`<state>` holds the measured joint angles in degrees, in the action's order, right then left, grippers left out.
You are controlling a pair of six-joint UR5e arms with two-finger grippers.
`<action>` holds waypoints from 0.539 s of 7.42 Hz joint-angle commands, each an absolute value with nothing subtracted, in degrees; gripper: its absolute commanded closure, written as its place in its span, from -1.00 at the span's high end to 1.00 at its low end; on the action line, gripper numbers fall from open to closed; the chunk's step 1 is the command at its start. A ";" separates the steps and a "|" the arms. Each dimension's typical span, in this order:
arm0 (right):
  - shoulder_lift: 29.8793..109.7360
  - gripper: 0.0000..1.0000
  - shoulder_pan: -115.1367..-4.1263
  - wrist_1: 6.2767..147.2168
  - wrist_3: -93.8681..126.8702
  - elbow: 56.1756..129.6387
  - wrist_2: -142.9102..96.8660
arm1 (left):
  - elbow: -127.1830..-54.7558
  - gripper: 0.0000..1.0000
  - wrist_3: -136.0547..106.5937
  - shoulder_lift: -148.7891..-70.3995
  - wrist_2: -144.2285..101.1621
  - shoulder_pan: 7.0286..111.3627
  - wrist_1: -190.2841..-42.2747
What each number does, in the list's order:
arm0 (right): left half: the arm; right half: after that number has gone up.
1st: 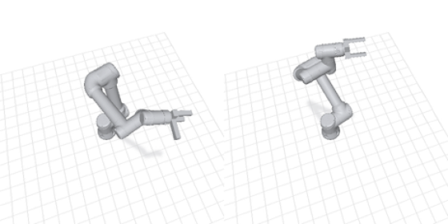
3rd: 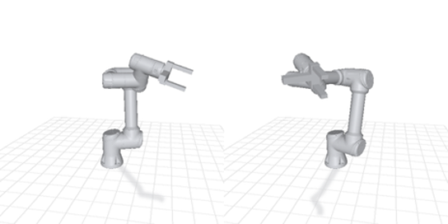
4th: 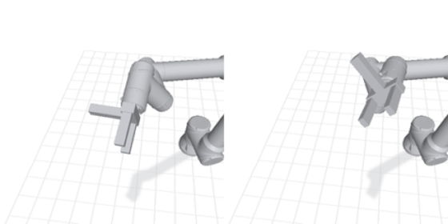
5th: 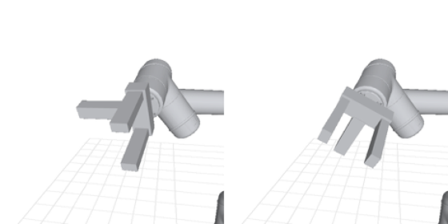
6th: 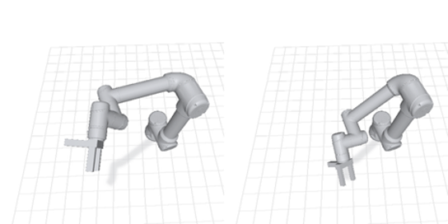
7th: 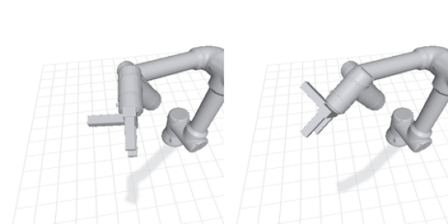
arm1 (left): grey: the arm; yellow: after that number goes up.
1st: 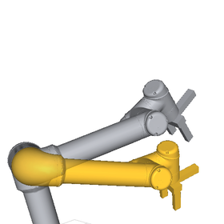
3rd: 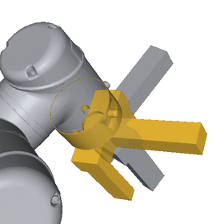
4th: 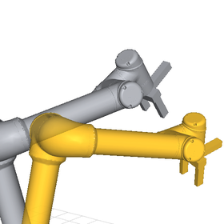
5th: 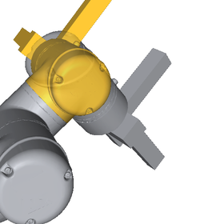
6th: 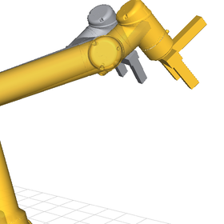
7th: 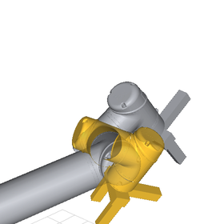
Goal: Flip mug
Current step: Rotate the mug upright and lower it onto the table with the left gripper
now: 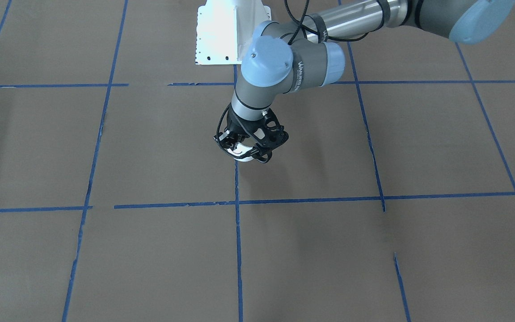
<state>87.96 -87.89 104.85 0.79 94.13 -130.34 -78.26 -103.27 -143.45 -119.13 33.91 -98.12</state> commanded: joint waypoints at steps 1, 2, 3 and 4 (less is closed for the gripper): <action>87.98 1.00 -87.89 104.85 0.79 94.13 -130.34 | -73.92 -1.00 -103.27 -145.02 -119.09 30.60 -95.27; 87.98 1.00 -87.89 104.85 0.79 94.13 -130.34 | -74.53 -1.00 -103.27 -145.37 -119.09 30.41 -95.27; 87.98 1.00 -87.89 104.85 0.79 94.13 -130.34 | -75.40 -0.03 -103.45 -145.37 -118.83 30.41 -95.19; 87.98 1.00 -87.89 104.85 0.79 94.13 -130.34 | -77.06 0.98 -103.53 -145.11 -117.70 30.50 -95.10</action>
